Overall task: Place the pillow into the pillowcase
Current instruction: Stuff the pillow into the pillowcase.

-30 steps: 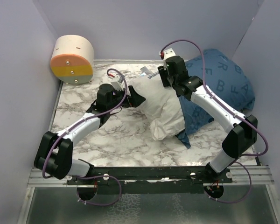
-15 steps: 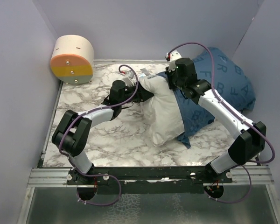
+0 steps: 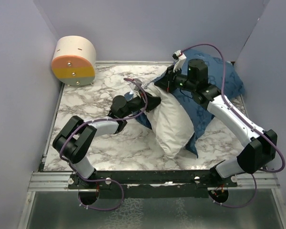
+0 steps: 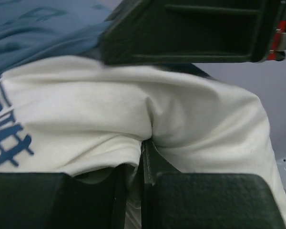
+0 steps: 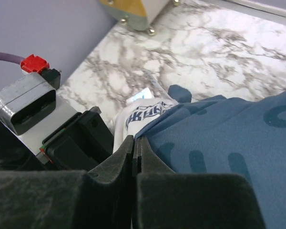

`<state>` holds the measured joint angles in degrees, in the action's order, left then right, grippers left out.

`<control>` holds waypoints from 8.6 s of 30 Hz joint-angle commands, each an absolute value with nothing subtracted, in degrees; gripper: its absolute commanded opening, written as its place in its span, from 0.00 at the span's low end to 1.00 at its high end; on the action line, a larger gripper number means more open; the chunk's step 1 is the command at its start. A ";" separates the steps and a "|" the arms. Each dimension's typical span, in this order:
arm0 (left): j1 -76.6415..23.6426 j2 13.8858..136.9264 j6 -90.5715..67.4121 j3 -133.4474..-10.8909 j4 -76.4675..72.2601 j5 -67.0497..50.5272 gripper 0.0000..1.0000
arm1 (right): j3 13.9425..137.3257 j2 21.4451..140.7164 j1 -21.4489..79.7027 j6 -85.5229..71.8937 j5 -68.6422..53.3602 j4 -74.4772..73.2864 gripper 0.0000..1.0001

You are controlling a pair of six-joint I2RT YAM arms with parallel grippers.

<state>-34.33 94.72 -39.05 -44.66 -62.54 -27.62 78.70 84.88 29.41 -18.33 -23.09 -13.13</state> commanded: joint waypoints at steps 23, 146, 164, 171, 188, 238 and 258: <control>-38.89 85.14 -30.77 -24.55 -61.62 -8.26 0.73 | 57.28 61.17 37.69 -9.78 -24.47 -15.24 0.37; -29.54 34.17 -31.62 -45.07 10.52 -23.65 0.00 | 72.49 96.37 27.21 8.92 19.44 -15.82 0.01; -29.59 32.74 -43.80 -53.76 -1.39 -29.82 0.00 | 64.22 99.89 31.38 4.43 26.00 -7.37 0.01; -29.61 34.10 -44.39 -44.57 -0.96 -28.17 0.00 | 65.24 97.52 31.48 4.27 7.59 -6.33 0.13; -29.38 44.42 -38.66 -25.05 -1.67 -11.87 0.74 | 61.10 82.01 35.16 3.50 -34.94 -1.05 0.76; -35.02 54.93 -47.69 -23.31 -19.01 -33.69 0.00 | 57.71 89.37 29.88 0.71 23.94 7.53 0.01; -37.09 46.31 -22.76 -48.92 25.49 -18.41 0.57 | 29.63 71.78 32.66 -5.86 -27.23 14.08 0.70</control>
